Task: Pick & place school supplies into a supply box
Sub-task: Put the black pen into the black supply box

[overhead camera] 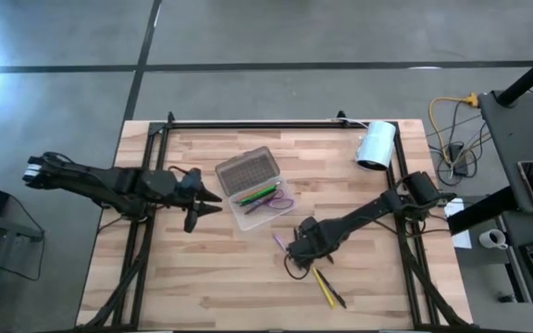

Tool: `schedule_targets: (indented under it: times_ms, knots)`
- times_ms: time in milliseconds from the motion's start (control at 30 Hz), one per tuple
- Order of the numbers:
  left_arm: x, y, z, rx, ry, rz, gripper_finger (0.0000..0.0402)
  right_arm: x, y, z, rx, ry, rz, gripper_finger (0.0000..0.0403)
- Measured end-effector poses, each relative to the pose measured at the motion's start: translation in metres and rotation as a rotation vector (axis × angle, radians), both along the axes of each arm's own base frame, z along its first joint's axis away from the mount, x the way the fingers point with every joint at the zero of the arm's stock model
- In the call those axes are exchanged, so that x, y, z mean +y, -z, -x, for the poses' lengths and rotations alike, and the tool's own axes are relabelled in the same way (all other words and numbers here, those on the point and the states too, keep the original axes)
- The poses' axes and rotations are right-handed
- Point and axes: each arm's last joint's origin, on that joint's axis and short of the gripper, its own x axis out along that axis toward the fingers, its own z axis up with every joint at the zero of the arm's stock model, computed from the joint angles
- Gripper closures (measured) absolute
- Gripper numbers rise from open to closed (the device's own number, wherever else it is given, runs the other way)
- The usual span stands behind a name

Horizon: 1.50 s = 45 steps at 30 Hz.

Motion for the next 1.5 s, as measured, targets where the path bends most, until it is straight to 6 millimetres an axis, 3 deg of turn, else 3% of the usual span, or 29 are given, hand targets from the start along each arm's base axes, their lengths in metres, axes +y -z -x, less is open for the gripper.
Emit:
schedule_targets:
  times_ms: [200, 333, 600, 900, 1200, 1500]
  knots:
    - [0.001, 0.007, -0.001, 0.024, -0.084, 0.054, 0.0279, -0.003, -0.020, 0.001, -0.038, -0.151, 0.106, 0.0387]
    - [0.002, 0.011, 0.000, 0.035, -0.139, 0.101, 0.0279, -0.013, -0.063, 0.000, -0.128, -0.244, 0.197, 0.0389]
    - [0.003, 0.020, 0.001, 0.066, -0.223, 0.203, 0.0279, -0.031, -0.118, -0.027, -0.176, -0.830, 0.246, 0.0389]
    - [-0.001, 0.017, 0.006, 0.046, -0.225, 0.285, 0.0279, -0.072, -0.113, -0.084, -0.124, -1.128, 0.214, 0.0389]
    - [-0.004, 0.004, 0.024, -0.041, -0.193, 0.363, 0.0279, -0.072, -0.087, -0.139, 0.000, -1.427, 0.217, 0.0381]
    - [-0.001, -0.003, 0.034, -0.101, -0.201, 0.373, 0.0279, -0.071, -0.071, -0.162, 0.083, -1.399, 0.213, 0.0370]
